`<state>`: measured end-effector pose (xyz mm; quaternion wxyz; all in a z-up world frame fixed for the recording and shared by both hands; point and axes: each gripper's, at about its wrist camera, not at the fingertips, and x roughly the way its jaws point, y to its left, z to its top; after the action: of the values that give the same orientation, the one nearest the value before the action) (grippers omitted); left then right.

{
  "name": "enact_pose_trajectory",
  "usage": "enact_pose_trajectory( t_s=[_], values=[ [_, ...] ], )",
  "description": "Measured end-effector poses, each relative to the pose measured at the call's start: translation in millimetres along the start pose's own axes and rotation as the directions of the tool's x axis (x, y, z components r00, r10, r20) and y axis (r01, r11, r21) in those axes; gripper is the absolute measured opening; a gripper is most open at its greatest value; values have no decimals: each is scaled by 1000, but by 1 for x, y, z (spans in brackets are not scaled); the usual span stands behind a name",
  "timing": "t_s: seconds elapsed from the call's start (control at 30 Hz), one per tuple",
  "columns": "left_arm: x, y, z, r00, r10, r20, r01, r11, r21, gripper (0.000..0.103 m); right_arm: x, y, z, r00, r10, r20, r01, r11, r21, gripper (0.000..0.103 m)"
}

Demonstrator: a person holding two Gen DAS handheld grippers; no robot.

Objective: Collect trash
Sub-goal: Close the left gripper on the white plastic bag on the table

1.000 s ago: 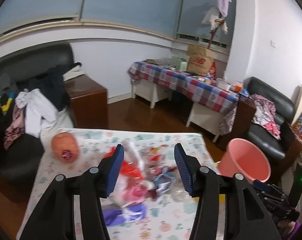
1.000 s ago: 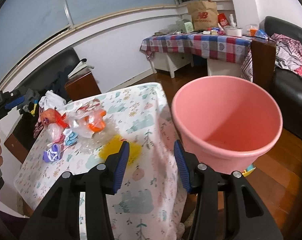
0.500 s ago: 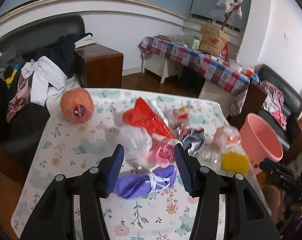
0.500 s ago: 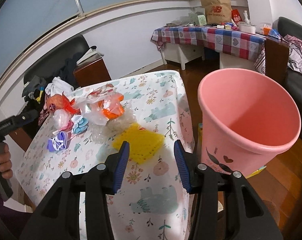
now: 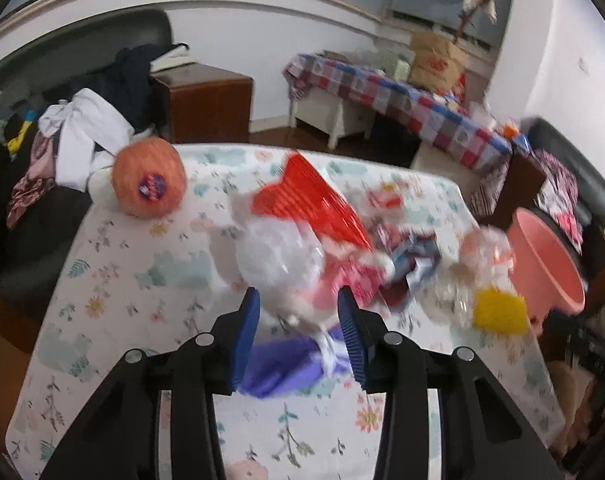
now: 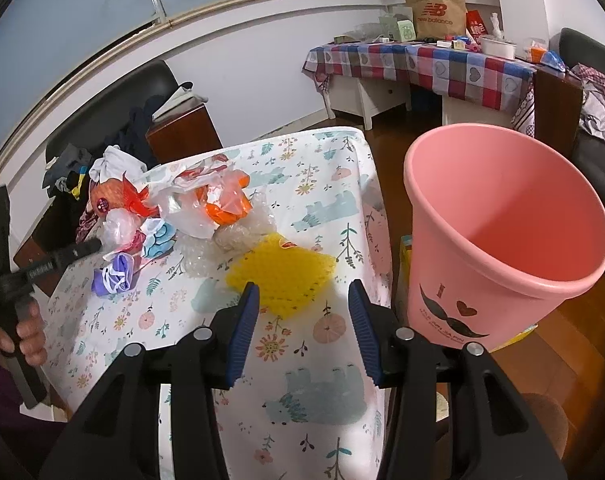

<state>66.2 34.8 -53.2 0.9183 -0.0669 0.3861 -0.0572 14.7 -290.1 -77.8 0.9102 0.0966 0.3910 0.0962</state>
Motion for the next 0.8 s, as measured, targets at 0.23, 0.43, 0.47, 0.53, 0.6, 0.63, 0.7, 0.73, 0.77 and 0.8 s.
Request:
enact_pose_trajectory(
  t_s=[0.23, 0.43, 0.47, 0.53, 0.6, 0.63, 0.7, 0.73, 0.77, 0.8],
  values=[
    [12, 10, 21, 998, 46, 36, -45, 998, -34, 46, 6, 7, 1, 1000, 9, -10, -9, 1000, -10, 47],
    [45, 31, 21, 999, -13, -42, 8, 992, -130, 32, 9, 6, 1, 1000, 10, -21, -10, 1000, -2, 47],
    [48, 31, 20, 998, -36, -49, 29, 990, -140, 21, 10, 6, 2, 1000, 12, -23, -12, 1000, 0, 47],
    [47, 28, 19, 998, -49, -41, 43, 990, -135, 13, 10, 5, 3, 1000, 18, -24, -17, 1000, 4, 47],
    [44, 25, 19, 998, -51, -30, 47, 991, -122, 6, 10, 6, 5, 999, 24, -22, -24, 1000, 5, 47],
    [42, 24, 18, 999, -48, -23, 45, 992, -120, 5, 10, 7, 6, 999, 29, -21, -29, 1000, 5, 47],
    [34, 25, 19, 999, -42, 2, 42, 992, -119, 4, 10, 9, 10, 999, 46, -14, -46, 999, 5, 47],
    [29, 25, 19, 999, -37, 14, 39, 992, -121, 3, 10, 10, 12, 998, 54, -11, -54, 999, 6, 47],
    [24, 27, 19, 999, -33, 29, 36, 992, -122, 3, 10, 11, 16, 997, 71, -6, -71, 997, 10, 47],
    [21, 28, 19, 999, -30, 36, 35, 992, -123, 3, 10, 12, 19, 997, 83, -2, -83, 996, 13, 47]
  ],
)
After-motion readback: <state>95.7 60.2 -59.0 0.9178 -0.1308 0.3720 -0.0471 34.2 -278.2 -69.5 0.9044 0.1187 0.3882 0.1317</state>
